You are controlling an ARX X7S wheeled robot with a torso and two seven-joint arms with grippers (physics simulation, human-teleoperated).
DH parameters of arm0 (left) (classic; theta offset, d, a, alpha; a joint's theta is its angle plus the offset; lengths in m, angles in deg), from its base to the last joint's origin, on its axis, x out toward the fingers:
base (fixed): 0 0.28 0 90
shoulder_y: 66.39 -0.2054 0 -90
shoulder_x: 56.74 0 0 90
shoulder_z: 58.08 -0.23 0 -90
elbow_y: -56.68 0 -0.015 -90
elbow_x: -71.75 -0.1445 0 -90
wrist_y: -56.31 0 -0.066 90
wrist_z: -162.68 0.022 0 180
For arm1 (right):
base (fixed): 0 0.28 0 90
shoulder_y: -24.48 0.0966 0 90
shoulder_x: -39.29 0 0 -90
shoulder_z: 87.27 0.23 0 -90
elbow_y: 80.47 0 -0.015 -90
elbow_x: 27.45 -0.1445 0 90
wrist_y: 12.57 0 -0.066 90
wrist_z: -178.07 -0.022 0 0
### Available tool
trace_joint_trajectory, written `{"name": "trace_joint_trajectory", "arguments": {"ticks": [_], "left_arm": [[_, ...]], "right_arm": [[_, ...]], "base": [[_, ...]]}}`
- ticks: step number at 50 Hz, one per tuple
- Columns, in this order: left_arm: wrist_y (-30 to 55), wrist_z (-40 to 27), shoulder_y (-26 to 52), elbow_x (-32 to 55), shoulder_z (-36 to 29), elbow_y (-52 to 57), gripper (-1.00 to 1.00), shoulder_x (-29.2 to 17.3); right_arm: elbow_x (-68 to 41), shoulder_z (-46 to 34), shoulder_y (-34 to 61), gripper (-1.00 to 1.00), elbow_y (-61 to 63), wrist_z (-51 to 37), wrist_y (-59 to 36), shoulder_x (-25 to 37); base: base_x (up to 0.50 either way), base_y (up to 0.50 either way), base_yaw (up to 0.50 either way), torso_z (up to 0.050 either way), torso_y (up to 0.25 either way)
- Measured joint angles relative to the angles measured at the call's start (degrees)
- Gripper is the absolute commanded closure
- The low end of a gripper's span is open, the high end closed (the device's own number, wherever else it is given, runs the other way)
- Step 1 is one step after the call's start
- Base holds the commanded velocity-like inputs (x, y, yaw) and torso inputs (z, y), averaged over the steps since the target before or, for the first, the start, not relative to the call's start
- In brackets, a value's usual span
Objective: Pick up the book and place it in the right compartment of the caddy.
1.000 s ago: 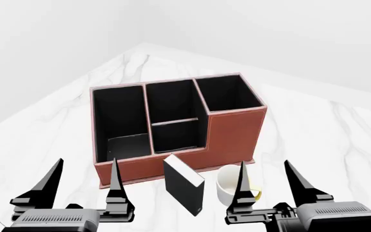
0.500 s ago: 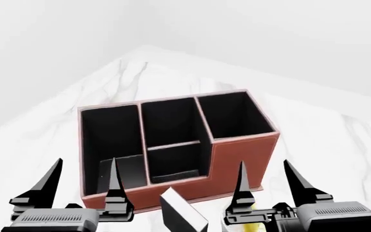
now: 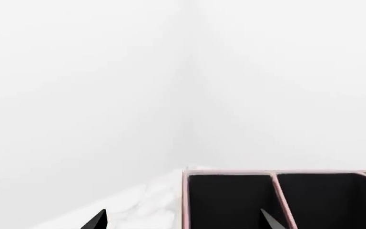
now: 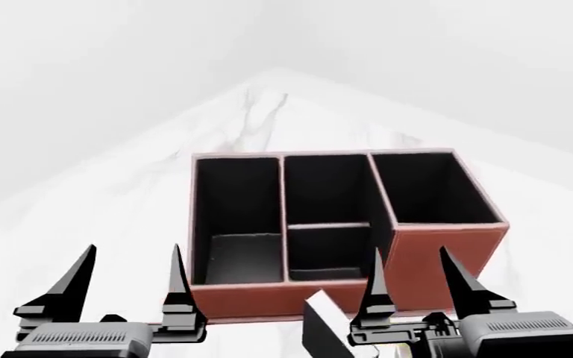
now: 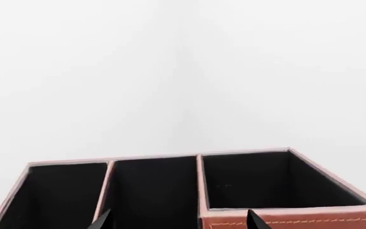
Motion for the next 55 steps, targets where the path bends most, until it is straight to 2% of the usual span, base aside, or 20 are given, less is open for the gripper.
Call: {"name": "trace_joint_trajectory", "arguments": {"ticks": [13, 38, 55], "left_arm": [[0.0, -0.4, 0.1, 0.1, -0.2, -0.1, -1.0, -0.4], [0.2, -1.2, 0.8, 0.3, -0.7, -1.0, -1.0, -0.8], [0.3, -1.6, 1.0, 0.5, -1.0, -1.2, -1.0, -1.0]], "right_arm": [[-1.5, 0.3, 0.0, -1.0, 0.8, 0.2, -0.4, 0.9], [-7.7, -0.4, 0.0, -1.0, 1.6, 9.1, -7.2, 11.6], [-14.3, 0.6, -0.4, -1.0, 1.6, 12.0, -10.8, 15.1]], "base": [[0.0, 0.0, 0.07, 0.0, 0.0], [0.0, 0.0, 0.0, 0.0, 0.0], [0.0, 0.0, 0.0, 0.0, 0.0]]}}
